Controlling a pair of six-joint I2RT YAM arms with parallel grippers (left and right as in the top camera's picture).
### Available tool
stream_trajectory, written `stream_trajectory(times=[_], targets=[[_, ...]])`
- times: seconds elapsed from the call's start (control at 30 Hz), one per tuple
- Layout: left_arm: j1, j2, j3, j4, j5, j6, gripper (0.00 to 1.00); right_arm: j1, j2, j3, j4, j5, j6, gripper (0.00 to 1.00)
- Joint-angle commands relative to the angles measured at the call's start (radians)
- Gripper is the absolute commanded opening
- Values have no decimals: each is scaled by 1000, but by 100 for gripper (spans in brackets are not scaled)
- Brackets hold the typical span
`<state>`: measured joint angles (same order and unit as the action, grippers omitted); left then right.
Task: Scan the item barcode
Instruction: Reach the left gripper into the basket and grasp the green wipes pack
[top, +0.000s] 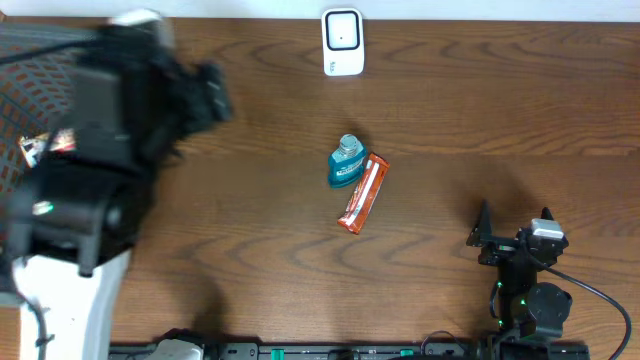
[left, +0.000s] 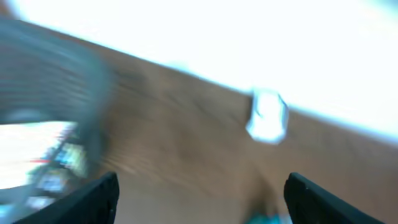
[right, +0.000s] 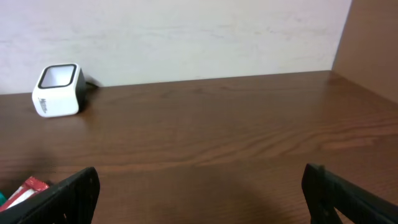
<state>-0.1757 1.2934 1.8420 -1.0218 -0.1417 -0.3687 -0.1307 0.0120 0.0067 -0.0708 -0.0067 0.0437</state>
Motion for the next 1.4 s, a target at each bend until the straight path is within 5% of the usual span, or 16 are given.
stream_trajectory(times=[0.0,0.23,0.47,1.0,1.03,1.17,1.37], targets=[[156,-6,32,-18,-119,-95,86,-4,-6,-1,-5,5,0,99],[510,74,25,-174,-111,-407,86,-4,-6,-1,-5,5,0,99],[660,249,21,-340,-102,-621,78,-4,-6,-1,-5,5,0,99],[786,656,-42,-357,-104,-653,79,-4,-6,-1,-5,5,0,99],[788,675,-48,-358,-105,-664,89,-4,-6,-1,-5,5,0,99],[791,749,-108,-346,-107,-741,98,-4,-6,-1,-5,5,0,99],[795,755,-241,-223,-115,-755,98,-4,-6,-1,-5,5,0,99]])
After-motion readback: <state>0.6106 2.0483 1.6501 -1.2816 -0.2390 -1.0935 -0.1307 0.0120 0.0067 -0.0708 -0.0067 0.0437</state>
